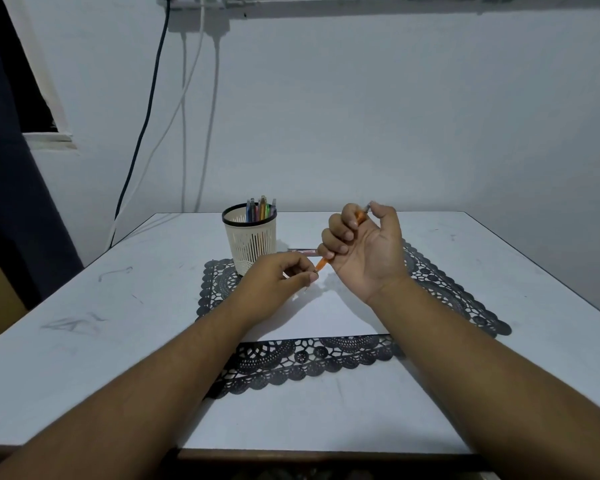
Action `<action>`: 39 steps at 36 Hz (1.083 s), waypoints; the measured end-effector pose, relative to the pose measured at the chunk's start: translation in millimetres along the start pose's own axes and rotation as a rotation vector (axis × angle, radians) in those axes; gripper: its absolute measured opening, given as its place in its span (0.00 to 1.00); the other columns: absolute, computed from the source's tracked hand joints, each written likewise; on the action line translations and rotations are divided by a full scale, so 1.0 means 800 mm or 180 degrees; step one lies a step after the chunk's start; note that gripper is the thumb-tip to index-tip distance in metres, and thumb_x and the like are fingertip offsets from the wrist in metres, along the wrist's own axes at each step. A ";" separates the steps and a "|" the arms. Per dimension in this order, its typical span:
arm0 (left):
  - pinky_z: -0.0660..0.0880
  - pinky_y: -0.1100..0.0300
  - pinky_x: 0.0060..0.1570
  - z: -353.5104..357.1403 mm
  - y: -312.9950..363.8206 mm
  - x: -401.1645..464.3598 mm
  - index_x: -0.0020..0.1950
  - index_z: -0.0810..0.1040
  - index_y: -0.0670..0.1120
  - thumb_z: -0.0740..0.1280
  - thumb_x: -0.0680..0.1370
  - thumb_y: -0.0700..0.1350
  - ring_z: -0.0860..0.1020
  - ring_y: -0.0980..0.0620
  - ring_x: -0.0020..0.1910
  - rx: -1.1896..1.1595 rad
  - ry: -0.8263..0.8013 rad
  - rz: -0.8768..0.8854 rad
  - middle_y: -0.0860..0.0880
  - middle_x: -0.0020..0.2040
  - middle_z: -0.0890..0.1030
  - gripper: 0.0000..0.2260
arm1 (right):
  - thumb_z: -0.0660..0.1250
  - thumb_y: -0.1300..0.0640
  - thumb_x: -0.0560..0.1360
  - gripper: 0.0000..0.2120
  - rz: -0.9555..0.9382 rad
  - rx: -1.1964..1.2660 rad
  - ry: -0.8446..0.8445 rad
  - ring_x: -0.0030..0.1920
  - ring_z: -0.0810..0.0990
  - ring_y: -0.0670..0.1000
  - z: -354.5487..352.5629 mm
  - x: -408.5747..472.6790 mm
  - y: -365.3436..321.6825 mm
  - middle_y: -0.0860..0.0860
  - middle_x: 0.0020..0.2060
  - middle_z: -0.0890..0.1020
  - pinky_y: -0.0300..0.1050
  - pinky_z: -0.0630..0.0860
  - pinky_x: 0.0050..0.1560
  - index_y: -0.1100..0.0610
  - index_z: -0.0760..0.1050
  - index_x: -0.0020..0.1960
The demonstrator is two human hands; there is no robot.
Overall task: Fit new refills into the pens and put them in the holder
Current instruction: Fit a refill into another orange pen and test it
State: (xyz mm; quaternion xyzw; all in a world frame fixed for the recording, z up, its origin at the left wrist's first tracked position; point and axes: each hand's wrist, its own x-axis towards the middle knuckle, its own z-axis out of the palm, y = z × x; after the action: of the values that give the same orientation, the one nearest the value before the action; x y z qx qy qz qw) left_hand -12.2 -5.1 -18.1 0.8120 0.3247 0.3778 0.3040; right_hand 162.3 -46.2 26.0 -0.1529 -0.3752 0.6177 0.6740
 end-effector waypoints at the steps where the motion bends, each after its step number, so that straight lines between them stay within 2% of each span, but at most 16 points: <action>1: 0.70 0.67 0.39 0.000 -0.001 0.000 0.44 0.84 0.49 0.73 0.79 0.43 0.76 0.60 0.36 -0.0005 -0.0004 -0.0001 0.53 0.39 0.83 0.04 | 0.55 0.46 0.75 0.15 0.0014 -0.0035 -0.0006 0.32 0.53 0.51 0.000 0.000 -0.001 0.51 0.31 0.58 0.47 0.56 0.35 0.55 0.61 0.35; 4: 0.70 0.67 0.38 0.001 -0.002 -0.001 0.43 0.83 0.50 0.74 0.78 0.42 0.75 0.61 0.35 -0.0005 -0.0020 0.0012 0.55 0.37 0.82 0.05 | 0.55 0.49 0.74 0.13 0.0047 -0.0071 -0.0061 0.32 0.53 0.51 -0.004 0.001 -0.001 0.51 0.31 0.58 0.48 0.55 0.36 0.55 0.61 0.34; 8: 0.68 0.69 0.37 0.000 0.000 0.001 0.41 0.82 0.52 0.74 0.78 0.42 0.74 0.62 0.35 -0.0014 -0.0001 0.0032 0.57 0.36 0.81 0.07 | 0.56 0.45 0.75 0.16 0.0067 0.0060 -0.0122 0.33 0.53 0.51 -0.007 0.000 -0.002 0.51 0.31 0.58 0.48 0.57 0.36 0.55 0.61 0.35; 11: 0.68 0.68 0.37 -0.001 -0.001 0.001 0.41 0.82 0.54 0.74 0.78 0.43 0.74 0.62 0.34 -0.0045 0.0001 0.0002 0.58 0.36 0.81 0.08 | 0.55 0.45 0.75 0.16 0.0095 0.0095 -0.0160 0.32 0.53 0.50 -0.007 0.000 -0.003 0.50 0.31 0.58 0.47 0.57 0.36 0.55 0.61 0.35; 25: 0.71 0.54 0.43 -0.002 -0.007 0.000 0.42 0.83 0.51 0.74 0.78 0.44 0.75 0.54 0.38 -0.0243 -0.0014 -0.0078 0.50 0.38 0.83 0.05 | 0.55 0.45 0.74 0.15 0.0063 0.0092 -0.0349 0.31 0.54 0.51 -0.011 -0.001 0.000 0.50 0.30 0.59 0.49 0.53 0.38 0.54 0.60 0.34; 28: 0.72 0.53 0.43 -0.004 -0.008 -0.001 0.42 0.83 0.51 0.74 0.77 0.45 0.75 0.52 0.39 -0.0283 -0.0017 -0.0072 0.48 0.39 0.83 0.05 | 0.55 0.46 0.73 0.15 0.0067 0.0092 -0.0358 0.31 0.54 0.51 -0.010 0.000 -0.001 0.50 0.30 0.58 0.49 0.53 0.37 0.54 0.61 0.33; 33: 0.73 0.52 0.44 -0.003 -0.006 -0.001 0.42 0.83 0.51 0.74 0.78 0.45 0.76 0.52 0.39 -0.0410 0.0020 -0.0064 0.52 0.37 0.83 0.05 | 0.55 0.45 0.73 0.15 0.0053 0.0187 -0.0347 0.31 0.54 0.50 -0.009 -0.001 -0.005 0.50 0.31 0.57 0.48 0.54 0.36 0.53 0.60 0.33; 39: 0.73 0.52 0.45 -0.002 -0.006 -0.001 0.42 0.83 0.51 0.74 0.78 0.45 0.76 0.50 0.39 -0.0446 0.0008 -0.0062 0.50 0.38 0.83 0.05 | 0.54 0.45 0.74 0.15 0.0087 0.0191 -0.0425 0.31 0.54 0.50 -0.010 -0.001 -0.006 0.50 0.31 0.57 0.49 0.53 0.37 0.54 0.60 0.34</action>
State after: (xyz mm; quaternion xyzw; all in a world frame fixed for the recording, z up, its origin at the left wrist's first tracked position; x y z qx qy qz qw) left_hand -15.5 -2.3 -20.9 0.7851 0.3058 0.3977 0.3634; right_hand 171.5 -45.9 23.8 -0.0962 -0.3985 0.6466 0.6433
